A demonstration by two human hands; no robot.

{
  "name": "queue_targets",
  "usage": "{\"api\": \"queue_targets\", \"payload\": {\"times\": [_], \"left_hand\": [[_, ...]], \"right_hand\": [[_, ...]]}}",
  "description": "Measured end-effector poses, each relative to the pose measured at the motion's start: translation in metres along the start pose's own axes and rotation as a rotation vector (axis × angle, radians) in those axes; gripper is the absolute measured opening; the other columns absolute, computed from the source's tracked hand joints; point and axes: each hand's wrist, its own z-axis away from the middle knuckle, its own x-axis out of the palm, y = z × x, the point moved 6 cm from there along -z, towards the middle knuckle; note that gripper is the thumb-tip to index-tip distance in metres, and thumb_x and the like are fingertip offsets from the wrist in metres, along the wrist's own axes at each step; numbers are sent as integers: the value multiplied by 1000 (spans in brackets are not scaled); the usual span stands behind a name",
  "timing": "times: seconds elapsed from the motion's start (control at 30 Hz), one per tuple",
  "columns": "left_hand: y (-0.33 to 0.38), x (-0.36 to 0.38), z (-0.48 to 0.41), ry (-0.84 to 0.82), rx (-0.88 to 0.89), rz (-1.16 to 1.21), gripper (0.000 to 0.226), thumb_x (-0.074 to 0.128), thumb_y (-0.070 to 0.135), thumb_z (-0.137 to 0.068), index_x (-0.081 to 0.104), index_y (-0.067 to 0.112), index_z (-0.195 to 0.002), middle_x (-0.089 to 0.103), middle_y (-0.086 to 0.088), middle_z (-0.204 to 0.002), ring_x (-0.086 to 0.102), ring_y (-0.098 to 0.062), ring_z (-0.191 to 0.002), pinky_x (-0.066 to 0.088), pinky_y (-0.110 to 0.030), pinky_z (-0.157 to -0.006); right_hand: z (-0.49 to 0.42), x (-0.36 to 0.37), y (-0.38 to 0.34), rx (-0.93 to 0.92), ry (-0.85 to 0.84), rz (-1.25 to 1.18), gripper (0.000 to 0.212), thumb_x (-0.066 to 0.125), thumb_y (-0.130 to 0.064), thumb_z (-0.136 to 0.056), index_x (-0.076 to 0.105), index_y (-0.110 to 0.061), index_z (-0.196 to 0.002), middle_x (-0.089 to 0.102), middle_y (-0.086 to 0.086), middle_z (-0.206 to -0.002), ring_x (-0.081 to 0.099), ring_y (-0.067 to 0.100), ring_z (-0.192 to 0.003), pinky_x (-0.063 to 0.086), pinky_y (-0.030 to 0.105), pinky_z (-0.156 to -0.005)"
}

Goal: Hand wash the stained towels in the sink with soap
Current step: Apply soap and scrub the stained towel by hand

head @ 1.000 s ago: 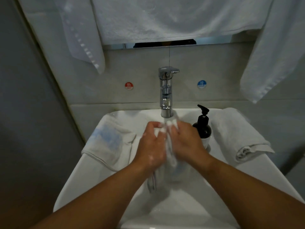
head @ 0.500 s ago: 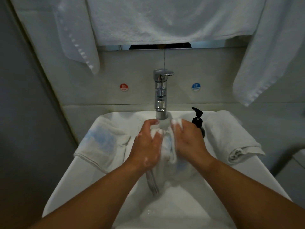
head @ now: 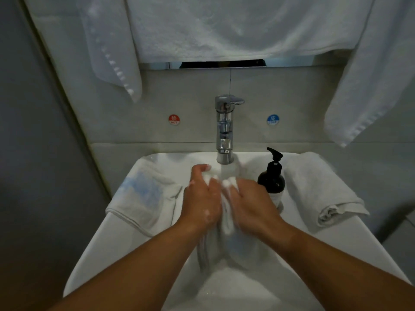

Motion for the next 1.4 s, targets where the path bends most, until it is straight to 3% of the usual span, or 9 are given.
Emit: {"api": "queue_targets", "payload": {"times": [0.2, 0.4, 0.57, 0.73, 0.87, 1.03, 1.13, 1.27, 1.4], "left_hand": [[15, -1, 15, -95, 143, 55, 18, 47, 26, -105, 53, 28, -122, 66, 9, -103, 63, -2, -93, 53, -25, -83], [-14, -7, -8, 17, -74, -15, 17, 46, 35, -101, 49, 34, -117, 68, -3, -104, 66, -27, -99, 54, -47, -92], [11, 1, 11, -103, 148, 64, 14, 47, 28, -104, 54, 29, -117, 66, 9, -105, 64, -11, -96, 54, -36, -87], [4, -9, -3, 51, 37, 48, 13, 44, 35, -101, 52, 31, -110, 64, 8, -97, 65, -21, -94, 54, -44, -88], [8, -3, 8, -82, 90, 64, 11, 43, 27, -105, 53, 29, -110, 66, 5, -100, 65, -15, -94, 56, -42, -86], [11, -4, 3, -4, 83, 131, 10, 49, 21, -103, 55, 28, -107, 64, 9, -99, 63, -10, -88, 55, -40, -84], [-3, -10, -2, 39, -3, -7, 10, 45, 23, -104, 53, 27, -109, 66, 5, -99, 63, -20, -95, 53, -43, -90], [9, -3, 8, -130, 153, 66, 10, 47, 22, -105, 55, 26, -107, 65, 8, -99, 63, -5, -88, 53, -26, -81], [7, -5, -2, 8, 151, 140, 6, 51, 23, -101, 55, 27, -103, 64, 10, -97, 63, -5, -88, 53, -28, -82]], "right_hand": [[-15, -18, 0, 45, 143, -61, 37, 39, -35, -106, 63, -12, -89, 70, 11, -90, 66, 31, -86, 49, 38, -76], [9, 1, -15, -139, 17, -30, 35, 45, -37, -105, 63, -14, -84, 69, 9, -85, 62, 29, -79, 46, 41, -72], [-16, -16, 0, 35, 153, 43, 34, 40, -32, -107, 60, -11, -89, 69, 14, -94, 63, 33, -86, 44, 38, -74], [6, -2, -9, -74, 58, -15, 34, 44, -34, -106, 64, -12, -89, 69, 13, -90, 63, 33, -85, 50, 44, -78], [-5, -16, -13, -37, 202, -82, 32, 44, -31, -106, 62, -11, -90, 68, 10, -87, 63, 30, -80, 47, 40, -72], [-1, -9, -1, 45, -1, 112, 37, 38, -35, -107, 63, -13, -92, 70, 14, -101, 63, 35, -96, 45, 38, -80], [10, -3, -19, -114, 45, -17, 33, 46, -33, -105, 61, -15, -82, 69, 8, -84, 62, 29, -80, 48, 43, -74], [-8, -18, -7, 13, 175, -52, 32, 42, -30, -106, 60, -11, -87, 67, 11, -88, 62, 29, -82, 45, 38, -73], [-2, -8, 0, 38, 8, 71, 40, 39, -35, -107, 65, -9, -92, 70, 15, -98, 64, 34, -94, 49, 41, -82]]}}
